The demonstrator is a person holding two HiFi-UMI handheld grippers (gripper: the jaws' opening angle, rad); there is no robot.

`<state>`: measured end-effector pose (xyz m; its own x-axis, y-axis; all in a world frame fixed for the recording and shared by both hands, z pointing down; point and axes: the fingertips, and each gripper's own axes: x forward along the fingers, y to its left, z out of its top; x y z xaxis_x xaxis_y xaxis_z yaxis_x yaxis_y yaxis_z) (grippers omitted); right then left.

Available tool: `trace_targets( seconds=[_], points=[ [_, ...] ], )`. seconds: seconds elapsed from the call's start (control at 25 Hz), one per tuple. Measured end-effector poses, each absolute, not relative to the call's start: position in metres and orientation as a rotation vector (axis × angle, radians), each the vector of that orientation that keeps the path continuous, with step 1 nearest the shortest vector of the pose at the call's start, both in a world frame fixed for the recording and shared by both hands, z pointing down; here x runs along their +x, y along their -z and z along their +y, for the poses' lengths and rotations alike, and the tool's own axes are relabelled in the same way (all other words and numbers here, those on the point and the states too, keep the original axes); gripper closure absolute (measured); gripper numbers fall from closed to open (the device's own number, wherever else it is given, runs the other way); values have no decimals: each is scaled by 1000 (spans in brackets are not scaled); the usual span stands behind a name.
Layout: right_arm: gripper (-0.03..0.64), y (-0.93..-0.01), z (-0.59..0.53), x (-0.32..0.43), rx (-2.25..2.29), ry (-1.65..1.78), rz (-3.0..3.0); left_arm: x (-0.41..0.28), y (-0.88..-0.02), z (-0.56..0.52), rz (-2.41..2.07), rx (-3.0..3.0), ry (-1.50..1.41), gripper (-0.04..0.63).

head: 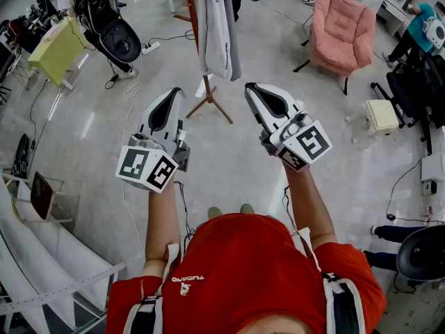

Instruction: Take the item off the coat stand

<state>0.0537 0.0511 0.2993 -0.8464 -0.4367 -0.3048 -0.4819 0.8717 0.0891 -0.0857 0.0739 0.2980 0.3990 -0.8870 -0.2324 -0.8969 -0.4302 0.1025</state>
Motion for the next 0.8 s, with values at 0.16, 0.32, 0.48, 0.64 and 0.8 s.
trace_targets(
  seconds=[0.16, 0.32, 0.48, 0.64, 0.8],
  points=[
    [594, -301, 50, 46, -704, -227, 2755, -95, -300, 72, 1652, -2594, -397, 586],
    [594, -300, 48, 36, -720, -208, 2737, -107, -301, 71, 1644, -2598, -400, 586],
    [594, -298, 53, 18, -731, -229, 2732, -126, -298, 72, 1622, -2598, -406, 586],
    [594, -295, 59, 1, -762, -253, 2723, -143, -290, 70, 1579, -2603, -431, 586],
    [594, -299, 59, -9, -791, -259, 2734, -154, -290, 62, 1570, -2611, -443, 586]
  ],
)
